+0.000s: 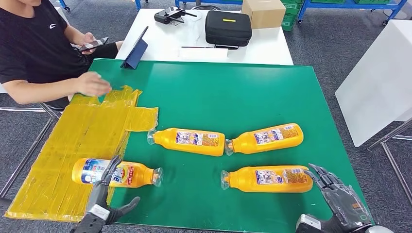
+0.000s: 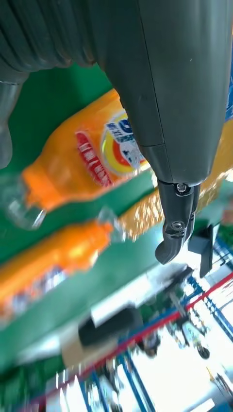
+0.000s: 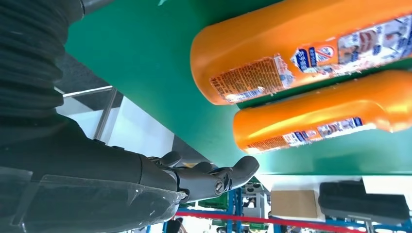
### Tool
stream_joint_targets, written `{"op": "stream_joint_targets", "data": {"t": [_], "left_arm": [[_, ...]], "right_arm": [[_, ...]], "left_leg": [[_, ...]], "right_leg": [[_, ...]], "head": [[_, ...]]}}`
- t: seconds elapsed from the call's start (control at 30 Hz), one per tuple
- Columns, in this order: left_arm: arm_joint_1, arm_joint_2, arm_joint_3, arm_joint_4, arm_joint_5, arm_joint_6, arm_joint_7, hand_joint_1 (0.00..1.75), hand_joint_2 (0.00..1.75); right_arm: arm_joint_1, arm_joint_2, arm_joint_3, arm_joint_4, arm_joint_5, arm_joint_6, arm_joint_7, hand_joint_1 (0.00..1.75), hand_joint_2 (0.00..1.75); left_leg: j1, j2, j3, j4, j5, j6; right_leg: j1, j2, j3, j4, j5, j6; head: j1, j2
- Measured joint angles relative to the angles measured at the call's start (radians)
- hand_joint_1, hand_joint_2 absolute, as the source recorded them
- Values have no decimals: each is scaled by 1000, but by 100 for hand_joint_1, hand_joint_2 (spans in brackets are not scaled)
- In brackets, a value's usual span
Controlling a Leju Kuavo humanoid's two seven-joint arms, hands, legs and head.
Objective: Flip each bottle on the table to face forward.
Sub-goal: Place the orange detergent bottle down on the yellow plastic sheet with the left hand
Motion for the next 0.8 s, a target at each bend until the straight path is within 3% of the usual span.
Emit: {"op": "stream_joint_targets", "data": {"t": [0.33,0.8], "left_arm": [[39,-23,-45,-158,58,-69,-5,0,175],[40,-20,-82,-182,74,-61,-6,0,175]], "right_arm": [[-186,99,101,215,98,34,-27,0,175],[-339,175,204,410,158,47,-23,0,175]], "left_leg": [[0,0,0,0,0,0],[0,0,0,0,0,0]], "right_leg": [[0,0,0,0,0,0],[0,0,0,0,0,0]], "head": [[0,0],[1,0]]}}
